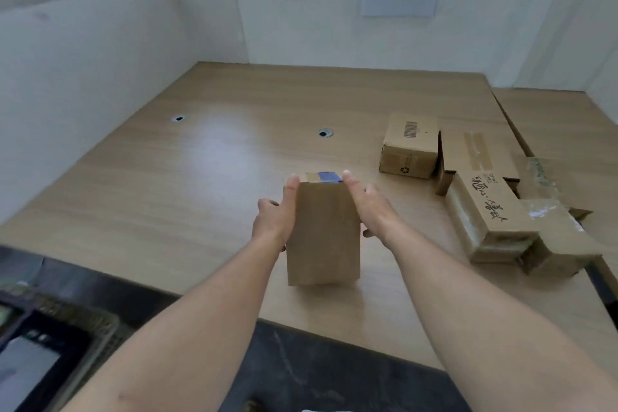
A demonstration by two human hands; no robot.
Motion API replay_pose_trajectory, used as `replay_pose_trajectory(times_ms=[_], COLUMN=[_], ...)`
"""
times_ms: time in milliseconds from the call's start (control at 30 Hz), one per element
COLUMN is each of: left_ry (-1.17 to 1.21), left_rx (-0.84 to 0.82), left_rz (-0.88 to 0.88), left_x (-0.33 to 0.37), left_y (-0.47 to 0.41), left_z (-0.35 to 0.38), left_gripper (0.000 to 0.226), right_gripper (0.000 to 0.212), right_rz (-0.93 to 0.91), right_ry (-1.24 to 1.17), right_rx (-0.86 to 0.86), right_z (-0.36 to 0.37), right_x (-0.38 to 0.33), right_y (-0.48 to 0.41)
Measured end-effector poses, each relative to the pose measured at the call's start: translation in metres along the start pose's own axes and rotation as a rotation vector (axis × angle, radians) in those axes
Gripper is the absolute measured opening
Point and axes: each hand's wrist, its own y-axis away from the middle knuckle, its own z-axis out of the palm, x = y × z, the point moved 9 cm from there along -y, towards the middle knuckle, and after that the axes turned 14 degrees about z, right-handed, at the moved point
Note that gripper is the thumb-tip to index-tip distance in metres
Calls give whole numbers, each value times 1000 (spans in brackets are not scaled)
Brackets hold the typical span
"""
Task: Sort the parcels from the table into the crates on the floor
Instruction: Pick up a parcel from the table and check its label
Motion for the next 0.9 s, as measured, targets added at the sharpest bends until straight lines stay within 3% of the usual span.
replay_pose_trajectory(times_ms=[100, 267, 433, 500, 667, 800, 900], left_ry=[37, 94, 145, 152, 142, 123, 164], left_rx=[41, 97, 59, 48, 15, 25, 59], left_rz=[-27, -3, -19, -18, 18, 56, 46], left_x=[-13, -31, -55, -66, -85, -101, -120], left_y=[2, -4, 2, 6, 9, 13, 19], left_z=[-27, -73, -127, -152, -211, -259, -297], left_gripper=[93, 68, 66, 67, 69, 63, 50], right_gripper=[96, 51, 30, 35, 68, 69, 58], right_rz=[-45, -103, -121, -123, -208, -283, -320], right_ry=[46, 131, 158, 180, 276, 337, 367], right_rx=[-17, 26, -71, -107, -136, -177, -213], right_z=[22, 61, 123, 153, 217, 268, 309], right_x=[-18, -41, -61, -68, -94, -112, -126], right_y=[5, 8, 21, 28, 51, 69, 85])
